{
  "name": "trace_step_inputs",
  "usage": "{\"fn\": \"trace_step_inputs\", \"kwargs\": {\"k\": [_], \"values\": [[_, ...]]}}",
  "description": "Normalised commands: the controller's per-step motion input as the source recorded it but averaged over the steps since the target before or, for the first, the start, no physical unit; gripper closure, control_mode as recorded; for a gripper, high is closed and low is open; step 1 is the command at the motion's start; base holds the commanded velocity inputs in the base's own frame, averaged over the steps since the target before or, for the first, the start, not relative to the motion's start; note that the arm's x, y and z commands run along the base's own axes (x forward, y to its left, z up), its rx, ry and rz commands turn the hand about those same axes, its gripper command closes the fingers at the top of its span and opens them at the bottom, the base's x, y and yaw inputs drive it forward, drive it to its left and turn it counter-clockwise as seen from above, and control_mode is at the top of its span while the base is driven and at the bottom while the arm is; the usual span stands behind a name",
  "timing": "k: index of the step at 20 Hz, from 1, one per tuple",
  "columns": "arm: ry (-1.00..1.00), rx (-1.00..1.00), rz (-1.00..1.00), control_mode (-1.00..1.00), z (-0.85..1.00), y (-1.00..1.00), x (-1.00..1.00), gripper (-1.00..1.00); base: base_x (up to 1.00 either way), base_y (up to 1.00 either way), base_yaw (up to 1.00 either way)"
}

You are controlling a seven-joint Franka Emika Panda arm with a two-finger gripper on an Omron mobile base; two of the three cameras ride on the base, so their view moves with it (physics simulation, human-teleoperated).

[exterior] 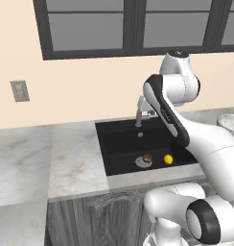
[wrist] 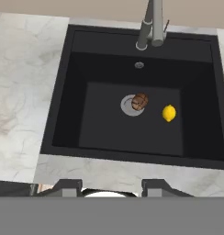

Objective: Remove the potato and lemon from the sink. Then move the bowl and cup from the counter to the sink for washing.

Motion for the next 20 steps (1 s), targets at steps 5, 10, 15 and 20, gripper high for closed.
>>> {"fn": "trace_step_inputs", "kwargs": {"k": [5, 10, 15, 20], "values": [[0.00, 0.00, 0.00, -1.00, 0.00, 0.00, -0.08, -1.00, 0.00, 0.00, 0.00], [-0.01, 0.00, 0.00, -1.00, 0.00, 0.01, -0.20, -1.00, 0.00, 0.00, 0.00], [0.00, 0.00, 0.00, -1.00, 0.00, 0.06, -0.19, -1.00, 0.00, 0.00, 0.00], [0.00, 0.00, 0.00, -1.00, 0.00, 0.04, -0.18, -1.00, 0.00, 0.00, 0.00]]}}
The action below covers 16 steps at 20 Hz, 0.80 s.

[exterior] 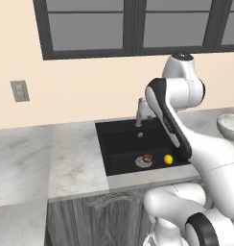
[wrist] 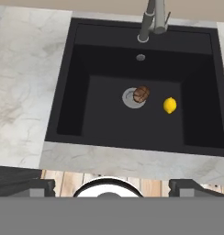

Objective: Remove the potato and lemon from the sink. Then move the bowl and cup from the counter to the sink for washing.

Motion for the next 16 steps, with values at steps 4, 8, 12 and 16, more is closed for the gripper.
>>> {"fn": "trace_step_inputs", "kwargs": {"k": [4, 8, 12, 16], "values": [[0.00, 0.00, 0.00, -1.00, 0.00, 0.01, -0.17, -1.00, 0.00, 0.00, 0.00], [0.00, 0.00, 0.00, -1.00, -0.02, 0.00, -0.16, -1.00, 0.00, 0.00, 0.00], [0.00, 0.02, 0.00, -1.00, -0.03, 0.00, -0.15, -1.00, 0.00, 0.00, 0.00], [0.00, 0.04, 0.00, -1.00, -0.04, 0.00, -0.13, -1.00, 0.00, 0.00, 0.00]]}}
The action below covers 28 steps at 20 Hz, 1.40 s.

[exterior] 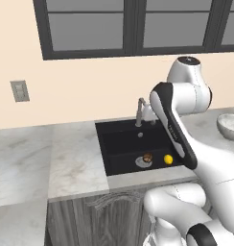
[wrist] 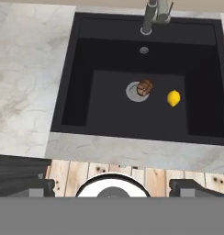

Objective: Remove the potato and lemon from the sink. Then move the bowl and cup from the counter to the sink for washing.

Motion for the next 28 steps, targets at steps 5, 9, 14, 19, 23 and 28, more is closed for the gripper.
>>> {"fn": "trace_step_inputs", "kwargs": {"k": [5, 9, 14, 19, 23, 28], "values": [[0.00, 0.08, 0.00, -1.00, -0.05, -0.04, -0.10, -1.00, 0.00, 0.00, 0.00], [0.00, 0.08, 0.00, -1.00, -0.04, -0.09, -0.11, -1.00, 0.00, 0.00, 0.00], [0.00, 0.07, 0.00, -1.00, -0.04, -0.13, -0.10, -1.00, 0.00, 0.00, 0.00], [0.00, 0.08, 0.00, -1.00, -0.04, -0.19, -0.07, -1.00, 0.00, 0.00, 0.00], [0.00, 0.11, 0.00, -1.00, -0.06, -0.27, -0.05, -1.00, 0.00, 0.00, 0.00], [0.00, 0.14, 0.00, -1.00, -0.09, -0.31, 0.00, -1.00, 0.00, 0.00, 0.00]]}}
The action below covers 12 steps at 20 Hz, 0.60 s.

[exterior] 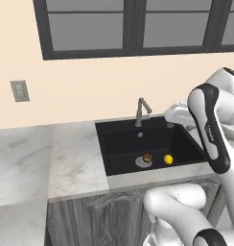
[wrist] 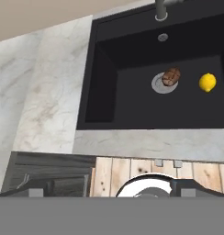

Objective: Remove the potato and lemon from the sink. Then move the bowl and cup from the counter to the sink for washing.

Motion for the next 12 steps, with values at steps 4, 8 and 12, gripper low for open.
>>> {"fn": "trace_step_inputs", "kwargs": {"k": [4, 8, 12], "values": [[0.00, 0.07, 0.00, -1.00, -0.09, -0.22, 0.00, -1.00, 0.00, 0.00, 0.00], [0.00, 0.02, 0.00, -1.00, -0.10, -0.17, 0.00, -1.00, 0.00, 0.00, 0.00], [-0.01, 0.02, 0.00, -1.00, -0.10, -0.15, 0.06, -1.00, 0.00, 0.00, 0.00]]}}
